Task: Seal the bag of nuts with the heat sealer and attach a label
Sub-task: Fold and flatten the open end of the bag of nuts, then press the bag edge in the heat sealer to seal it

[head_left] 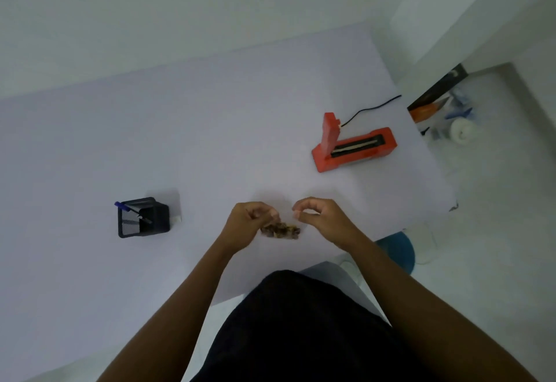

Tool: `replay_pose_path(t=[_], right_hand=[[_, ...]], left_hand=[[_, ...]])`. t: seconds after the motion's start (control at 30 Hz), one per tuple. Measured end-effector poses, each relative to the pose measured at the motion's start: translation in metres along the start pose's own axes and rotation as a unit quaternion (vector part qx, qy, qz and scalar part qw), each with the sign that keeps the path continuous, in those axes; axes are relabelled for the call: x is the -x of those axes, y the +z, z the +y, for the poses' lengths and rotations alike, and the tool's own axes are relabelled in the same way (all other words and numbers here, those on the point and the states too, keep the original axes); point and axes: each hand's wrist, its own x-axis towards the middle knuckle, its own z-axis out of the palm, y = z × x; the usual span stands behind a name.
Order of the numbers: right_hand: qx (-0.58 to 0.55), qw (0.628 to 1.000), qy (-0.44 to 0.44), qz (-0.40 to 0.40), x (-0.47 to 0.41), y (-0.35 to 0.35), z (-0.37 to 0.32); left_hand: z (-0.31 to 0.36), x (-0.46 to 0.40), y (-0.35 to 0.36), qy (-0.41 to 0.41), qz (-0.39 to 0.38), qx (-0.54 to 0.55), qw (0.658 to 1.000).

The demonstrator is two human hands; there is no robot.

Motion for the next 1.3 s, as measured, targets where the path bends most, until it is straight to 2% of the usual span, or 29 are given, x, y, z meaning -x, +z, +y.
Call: replay_pose_path(t=[0.1,0.2,0.27,0.43,0.67,0.8,1.0,1.3], right_hand=[[-0.112,0.993,-0.001,0.023,0.007,-0.013,-0.002],[-0.169,0.986,-0.005,0.003,0.01,-0.03,0.0],[-0.167,0.986,-0.004,-0.006,0.009,-0.045,0.004],[-0.19,0.981,0.032,0.034,-0.001,-0.092,0.016],[-0.185,0.98,0.065,0.028,-0.022,-0.166,0.037],[-0.188,0.979,0.074,0.031,-0.034,-0.196,0.04],[-0.213,0.972,0.089,0.042,-0.054,-0.216,0.039],[-0.215,0.965,0.139,0.06,-0.082,-0.221,0.04]], left_hand=[[0.02,-0.01,0.019,0.014,0.009,0.028,0.999],[0.034,-0.023,0.037,0.013,0.036,0.038,0.999],[0.04,-0.032,0.05,0.009,0.046,0.046,0.998],[0.05,-0.057,0.094,-0.022,0.062,0.051,0.997],[0.065,-0.098,0.155,-0.06,0.058,0.053,0.995],[0.072,-0.118,0.183,-0.083,0.088,0.089,0.989],[0.075,-0.143,0.211,-0.137,0.172,0.203,0.954],[0.079,-0.168,0.219,-0.205,0.213,0.27,0.916]])
